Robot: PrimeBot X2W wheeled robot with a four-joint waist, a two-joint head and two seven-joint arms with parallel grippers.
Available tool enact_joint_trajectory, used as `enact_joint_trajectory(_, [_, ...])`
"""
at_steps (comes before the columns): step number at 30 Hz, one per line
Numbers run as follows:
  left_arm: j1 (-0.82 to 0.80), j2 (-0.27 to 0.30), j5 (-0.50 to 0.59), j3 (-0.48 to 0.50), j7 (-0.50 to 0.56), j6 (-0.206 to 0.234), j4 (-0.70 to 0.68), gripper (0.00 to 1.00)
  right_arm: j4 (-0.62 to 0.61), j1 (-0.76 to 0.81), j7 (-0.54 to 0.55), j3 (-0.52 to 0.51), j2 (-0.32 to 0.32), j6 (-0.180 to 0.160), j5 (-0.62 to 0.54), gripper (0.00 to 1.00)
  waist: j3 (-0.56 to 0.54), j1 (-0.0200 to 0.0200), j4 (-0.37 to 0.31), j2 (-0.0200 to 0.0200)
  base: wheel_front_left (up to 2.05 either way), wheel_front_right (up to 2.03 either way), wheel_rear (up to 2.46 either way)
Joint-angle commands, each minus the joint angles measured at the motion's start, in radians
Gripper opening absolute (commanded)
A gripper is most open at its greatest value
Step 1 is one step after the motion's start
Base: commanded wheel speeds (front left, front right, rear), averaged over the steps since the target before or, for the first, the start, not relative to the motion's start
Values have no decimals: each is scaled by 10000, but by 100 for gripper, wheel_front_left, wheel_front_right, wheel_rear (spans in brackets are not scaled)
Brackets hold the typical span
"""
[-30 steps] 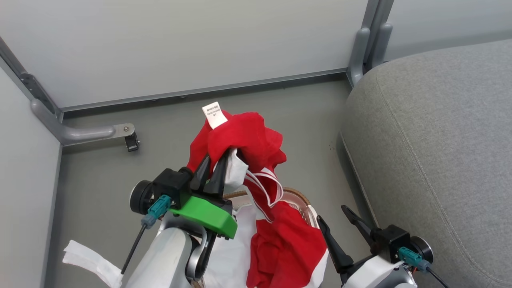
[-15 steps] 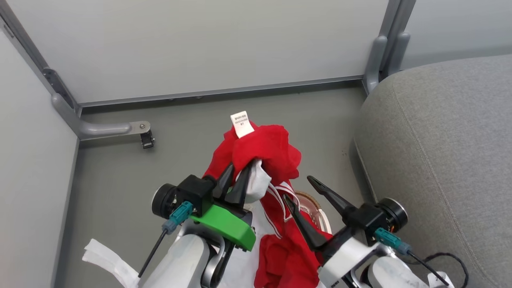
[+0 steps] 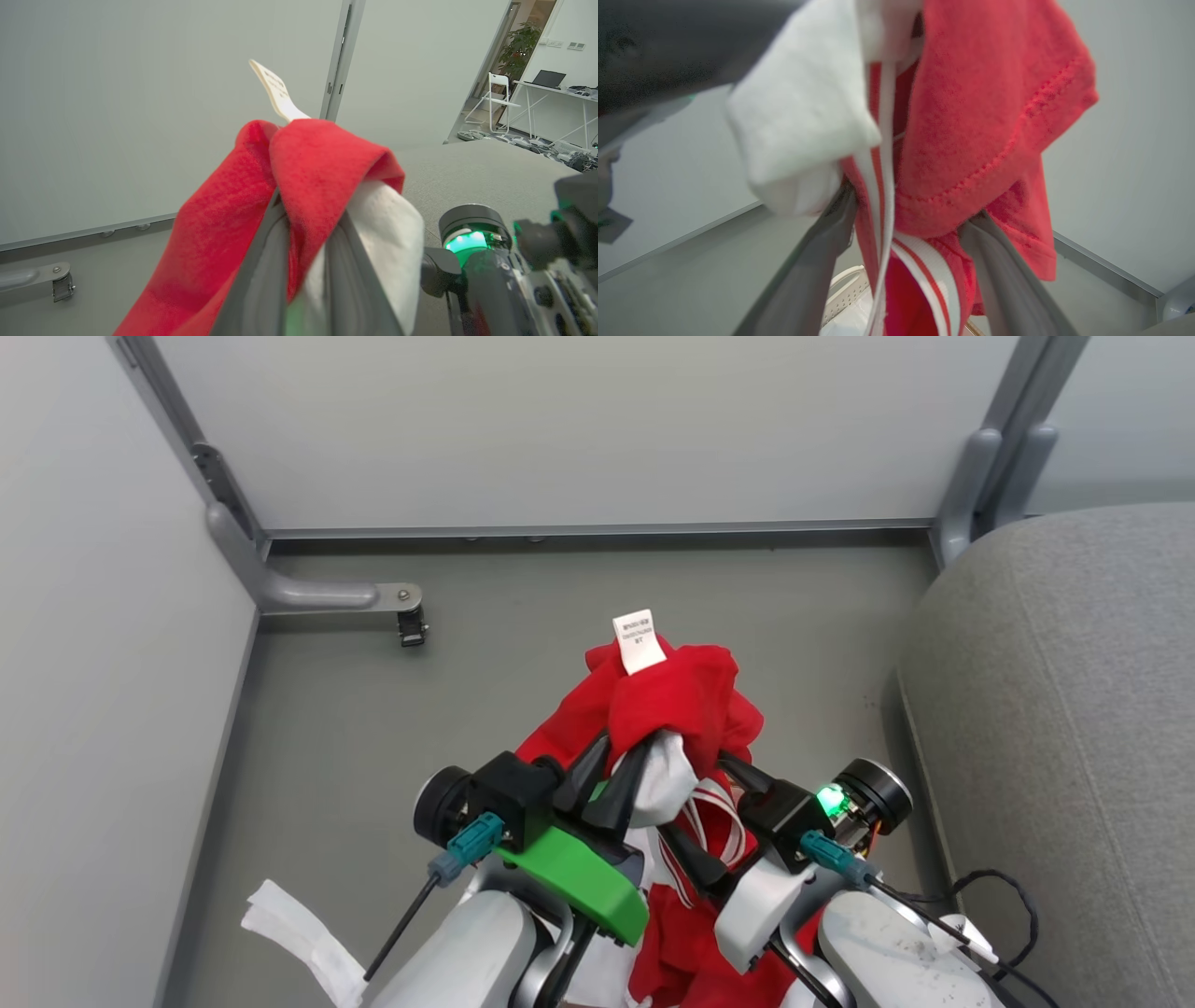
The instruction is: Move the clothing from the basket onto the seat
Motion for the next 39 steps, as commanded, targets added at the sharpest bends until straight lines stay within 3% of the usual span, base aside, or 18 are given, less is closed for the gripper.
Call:
enact_joint_trajectory(1, [-179,22,-141,-118,-33,49,-38,0,194,-137,-21,-57,68,-3,-72,100,103,1,294,0,0,0,0])
enact_joint_trajectory(4, [-276,22,-393,-373,-33,106,-73,0,439,-283,-21,-171,229,-3,-124,100,156,1,492,0,0,0,0])
enact_joint_trajectory(5, [-305,22,-437,-441,-32,131,-79,0,528,-299,-20,-221,271,-3,-117,56,170,1,545,0,0,0,0])
enact_joint_trajectory(6, [-312,24,-458,-472,-33,155,-80,0,559,-325,-20,-219,309,-3,-93,20,184,1,577,0,0,0,0])
enact_joint_trajectory(7, [-319,22,-467,-506,-33,186,-72,0,553,-366,-20,-221,347,-3,-72,0,203,1,601,0,0,0,0])
enact_joint_trajectory(12, [-332,21,-329,-296,-33,410,-157,0,419,-159,-20,-472,374,-3,248,0,335,1,373,0,0,0,0])
enact_joint_trajectory(14, [-290,21,-218,-179,-35,447,-199,40,324,-49,-20,-603,342,-4,279,0,366,1,153,0,0,0,0])
enact_joint_trajectory(15, [-217,24,-217,-172,-33,424,-108,100,289,32,-20,-688,314,-4,335,0,379,1,3,0,0,0,0])
enact_joint_trajectory(30, [-61,30,425,430,-21,213,179,100,-525,671,-21,-1848,-252,-6,598,0,845,1,-3285,0,0,0,0])
enact_joint_trajectory(39, [-432,38,720,474,-21,179,374,100,-1043,226,-21,-2171,-621,-6,592,0,1449,1,-4585,0,0,0,0])
